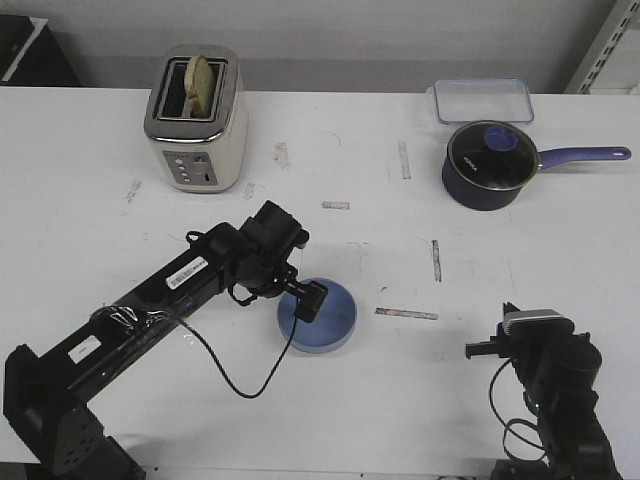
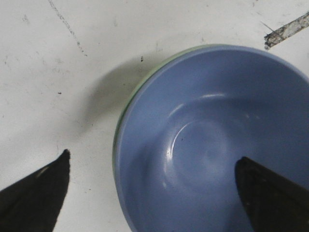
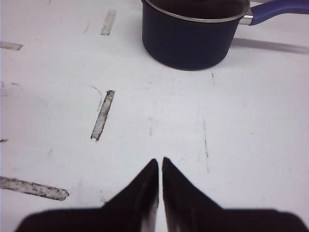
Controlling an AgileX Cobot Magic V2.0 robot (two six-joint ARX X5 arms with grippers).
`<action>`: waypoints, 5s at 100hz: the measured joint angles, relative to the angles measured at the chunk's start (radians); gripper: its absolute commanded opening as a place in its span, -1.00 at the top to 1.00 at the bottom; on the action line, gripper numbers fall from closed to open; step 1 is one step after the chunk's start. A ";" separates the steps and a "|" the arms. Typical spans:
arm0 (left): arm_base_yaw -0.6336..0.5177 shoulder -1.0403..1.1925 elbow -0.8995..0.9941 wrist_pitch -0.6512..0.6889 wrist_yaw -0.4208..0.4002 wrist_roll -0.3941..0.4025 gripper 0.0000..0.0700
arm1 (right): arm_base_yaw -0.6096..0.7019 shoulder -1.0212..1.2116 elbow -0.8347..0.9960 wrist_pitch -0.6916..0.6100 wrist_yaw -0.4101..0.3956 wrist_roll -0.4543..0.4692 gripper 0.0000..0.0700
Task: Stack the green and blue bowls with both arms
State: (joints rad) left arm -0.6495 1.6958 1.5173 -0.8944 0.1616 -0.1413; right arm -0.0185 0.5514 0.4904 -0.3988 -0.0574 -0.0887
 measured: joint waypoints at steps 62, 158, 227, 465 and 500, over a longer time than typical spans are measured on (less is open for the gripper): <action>0.091 -0.261 0.100 0.024 -0.246 0.074 0.50 | 0.000 0.000 0.000 0.000 0.000 0.000 0.99; 0.612 -1.074 -0.788 0.479 -0.251 0.181 1.00 | 0.000 0.000 0.000 0.030 0.002 0.000 0.99; 0.628 -1.432 -0.964 0.572 -0.250 0.196 1.00 | 0.000 0.000 0.000 0.050 0.004 0.000 0.99; 0.671 -1.690 -1.483 0.957 -0.215 0.200 1.00 | 0.000 -0.317 -0.405 0.409 0.005 0.004 0.99; 0.671 -1.690 -1.483 0.958 -0.215 0.200 1.00 | -0.001 -0.548 -0.475 0.303 0.019 0.044 0.99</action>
State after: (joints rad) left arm 0.0216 0.0063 0.0341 0.0639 -0.0536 0.0589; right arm -0.0196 0.0036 0.0151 -0.0959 -0.0387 -0.0444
